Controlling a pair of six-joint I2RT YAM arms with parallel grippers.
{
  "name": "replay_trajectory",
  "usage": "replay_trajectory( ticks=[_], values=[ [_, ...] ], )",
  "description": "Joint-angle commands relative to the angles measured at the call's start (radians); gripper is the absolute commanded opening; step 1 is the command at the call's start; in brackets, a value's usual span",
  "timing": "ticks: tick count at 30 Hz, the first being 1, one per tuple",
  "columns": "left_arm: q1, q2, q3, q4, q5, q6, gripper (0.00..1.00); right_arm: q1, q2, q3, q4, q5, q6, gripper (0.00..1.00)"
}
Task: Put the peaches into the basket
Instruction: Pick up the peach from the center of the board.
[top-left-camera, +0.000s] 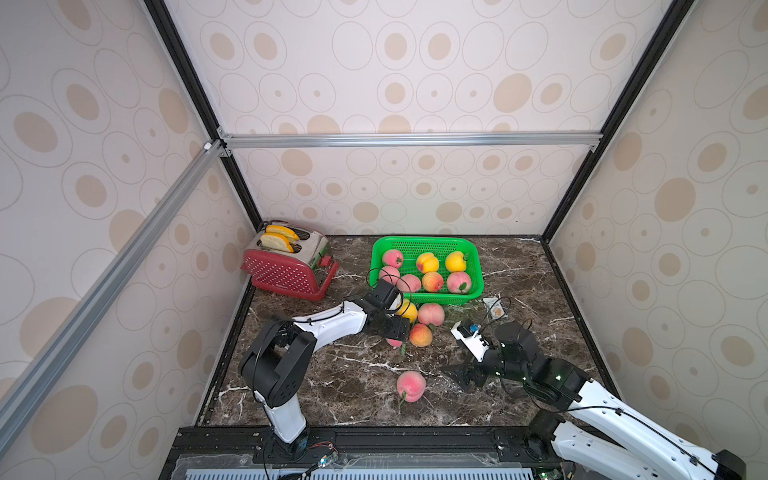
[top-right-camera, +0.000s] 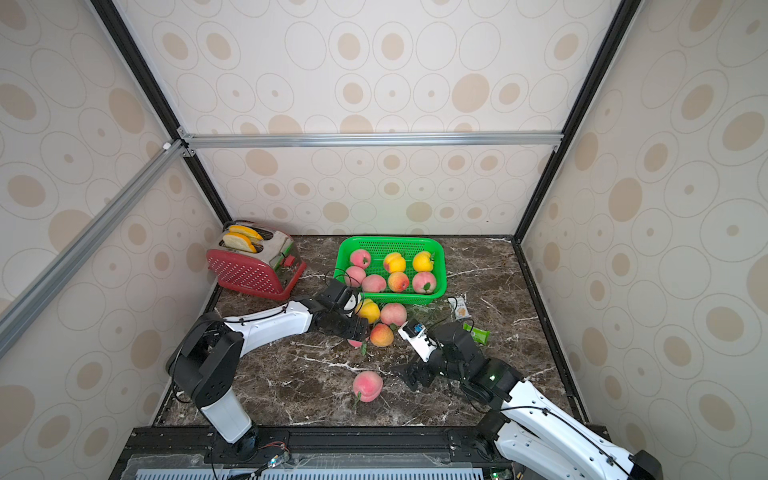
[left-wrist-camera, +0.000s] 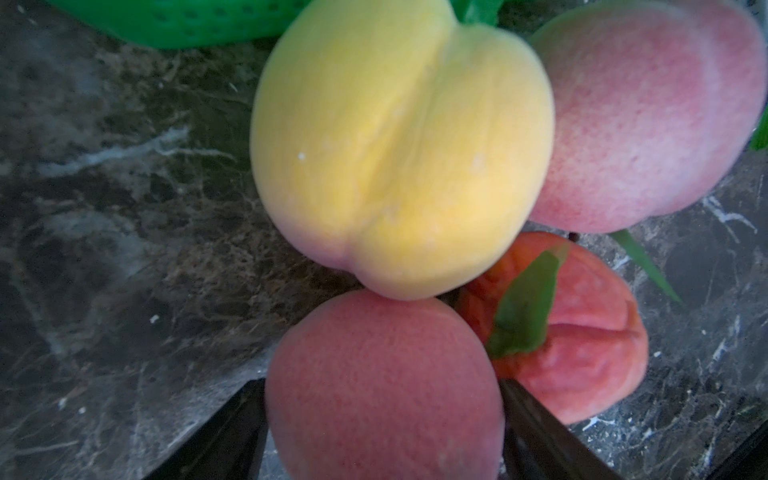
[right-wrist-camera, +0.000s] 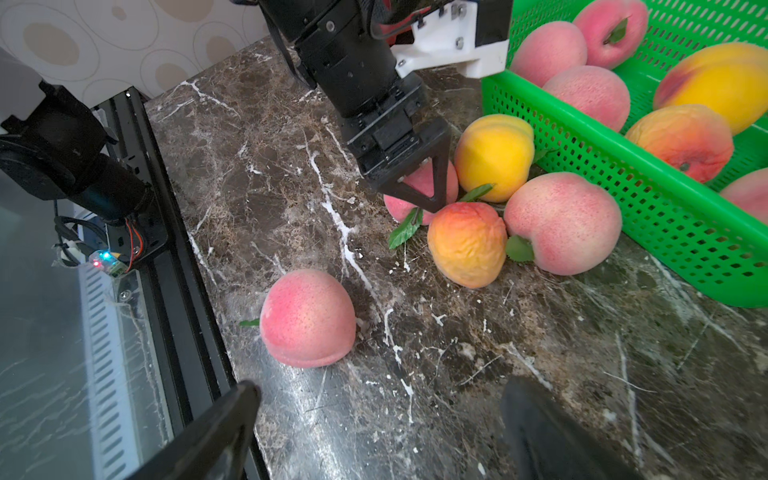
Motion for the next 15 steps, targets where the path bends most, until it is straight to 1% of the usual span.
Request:
replay_trajectory(
  ticks=[1, 3, 8, 12, 15],
  values=[
    [-0.009, 0.021, -0.004, 0.003, 0.006, -0.011, 0.86, 0.005, -0.026, 0.021, -0.013, 0.083, 0.006, 0.96],
    [-0.008, 0.029, -0.004, 0.003, 0.007, -0.011, 0.86, 0.005, -0.036, 0.025, -0.02, 0.103, 0.006, 0.96],
    [-0.008, 0.031, -0.004, -0.001, 0.004, -0.009, 0.86, 0.003, -0.05, 0.028, -0.02, 0.106, 0.017, 0.97],
    [-0.008, 0.022, -0.007, -0.006, 0.005, -0.008, 0.81, 0.003, -0.06, 0.026, -0.015, 0.113, 0.019, 0.97],
    [-0.008, 0.008, -0.01, -0.017, 0.0, -0.006, 0.79, 0.004, -0.064, 0.027, -0.007, 0.116, 0.02, 0.97]
  ],
)
